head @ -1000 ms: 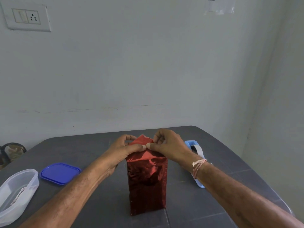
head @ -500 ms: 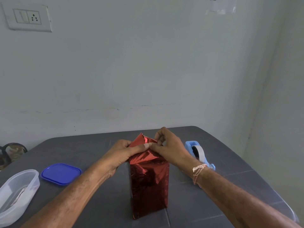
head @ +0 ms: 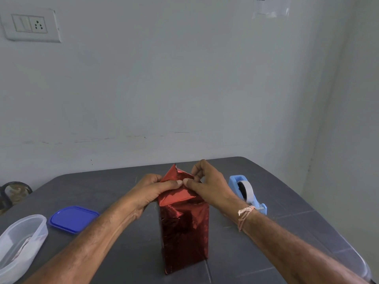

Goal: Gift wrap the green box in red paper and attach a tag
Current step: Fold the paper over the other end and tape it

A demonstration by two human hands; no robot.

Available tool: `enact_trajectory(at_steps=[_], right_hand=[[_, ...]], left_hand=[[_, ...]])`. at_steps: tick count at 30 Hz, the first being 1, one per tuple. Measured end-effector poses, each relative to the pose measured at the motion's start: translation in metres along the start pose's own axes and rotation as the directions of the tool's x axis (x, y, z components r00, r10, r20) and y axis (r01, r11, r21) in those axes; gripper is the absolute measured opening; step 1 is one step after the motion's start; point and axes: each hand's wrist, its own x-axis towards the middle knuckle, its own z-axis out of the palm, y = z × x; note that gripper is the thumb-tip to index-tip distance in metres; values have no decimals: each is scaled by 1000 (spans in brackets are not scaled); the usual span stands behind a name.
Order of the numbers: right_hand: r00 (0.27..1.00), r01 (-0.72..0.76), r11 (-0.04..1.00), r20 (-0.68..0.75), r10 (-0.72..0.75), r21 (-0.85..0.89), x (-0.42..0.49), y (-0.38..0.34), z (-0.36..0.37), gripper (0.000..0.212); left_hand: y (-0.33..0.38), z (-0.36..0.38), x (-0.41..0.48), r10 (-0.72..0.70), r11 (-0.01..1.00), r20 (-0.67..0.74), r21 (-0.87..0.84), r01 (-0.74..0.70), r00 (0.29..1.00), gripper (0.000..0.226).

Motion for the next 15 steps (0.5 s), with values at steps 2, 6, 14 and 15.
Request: enact_trajectory(at_steps=[2, 6, 14, 15], right_hand=[[1000, -7, 1000, -3, 7, 24, -1, 1, 1, 22], [1000, -17, 998, 16, 16, 65, 1, 3, 1, 22], [996, -53, 986, 76, 41, 160, 9, -1, 1, 18], [994, -70, 979, 97, 52, 193, 10, -1, -1, 18]], left_hand=[[-3, 2, 1, -31, 997, -14, -71, 29, 999, 37], [-5, 6, 0, -60, 990, -61, -134, 51, 996, 39], [-7, 15, -7, -57, 981, -184, -192, 21, 981, 14], [-8, 16, -8, -55, 981, -200, -196, 16, 978, 15]])
